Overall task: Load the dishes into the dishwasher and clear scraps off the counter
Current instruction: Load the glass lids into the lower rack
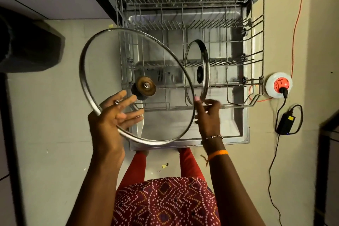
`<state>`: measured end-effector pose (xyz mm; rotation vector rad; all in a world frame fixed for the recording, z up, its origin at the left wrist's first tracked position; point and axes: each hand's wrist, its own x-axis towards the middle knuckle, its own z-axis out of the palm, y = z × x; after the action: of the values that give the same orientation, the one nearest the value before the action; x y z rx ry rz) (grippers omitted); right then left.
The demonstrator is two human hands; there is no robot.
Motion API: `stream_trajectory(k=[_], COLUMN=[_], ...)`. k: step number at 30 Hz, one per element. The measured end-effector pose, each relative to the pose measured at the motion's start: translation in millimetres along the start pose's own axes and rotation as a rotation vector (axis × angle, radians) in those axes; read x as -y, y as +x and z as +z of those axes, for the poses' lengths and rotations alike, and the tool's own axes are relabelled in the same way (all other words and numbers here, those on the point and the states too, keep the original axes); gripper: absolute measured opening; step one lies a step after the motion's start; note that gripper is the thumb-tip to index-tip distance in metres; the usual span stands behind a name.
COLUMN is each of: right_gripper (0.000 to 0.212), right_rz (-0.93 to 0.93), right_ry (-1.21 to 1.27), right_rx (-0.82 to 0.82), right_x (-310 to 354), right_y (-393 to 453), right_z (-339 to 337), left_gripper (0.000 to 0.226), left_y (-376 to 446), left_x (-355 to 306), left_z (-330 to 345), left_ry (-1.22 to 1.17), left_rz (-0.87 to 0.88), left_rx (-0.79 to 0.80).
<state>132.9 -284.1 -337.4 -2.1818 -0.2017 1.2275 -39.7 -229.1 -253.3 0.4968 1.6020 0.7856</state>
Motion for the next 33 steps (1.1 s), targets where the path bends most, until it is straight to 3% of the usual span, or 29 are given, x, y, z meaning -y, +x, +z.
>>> stream_trajectory(k=[3,6,8,11,15,21,33], right_gripper=[0.030,0.037,0.050,0.052,0.048,0.046,0.045], right_rz=[0.311,0.185,0.059,-0.040,-0.216,-0.375,-0.377], right_ry=[0.500,0.775,0.775,0.771,0.758,0.477,-0.051], right_rx=[0.517,0.707,0.649,0.478,0.248,-0.152,-0.386], right_x=[17,36,53,71,91,97,45], right_y=[-25,-26,-25,-18,-11,4,59], right_z=[4,-4,-16,-43,-97,-157,-129], left_gripper=[0.060,0.054,0.037,0.031,0.027,0.029,0.026], left_y=[-5,-1,5,10,4,-4,-6], left_x=[-1,-9,-13,-16,-9,17,47], left_z=[-18,-18,-6,24,63,115,146], left_ry=[-0.099,-0.214,-0.195,-0.137,-0.007,0.226,0.448], left_rz=[0.027,-0.041,-0.106,-0.183,-0.147,-0.163,-0.173], left_rx=[0.118,0.189,0.176,0.137,0.251,0.350,0.364])
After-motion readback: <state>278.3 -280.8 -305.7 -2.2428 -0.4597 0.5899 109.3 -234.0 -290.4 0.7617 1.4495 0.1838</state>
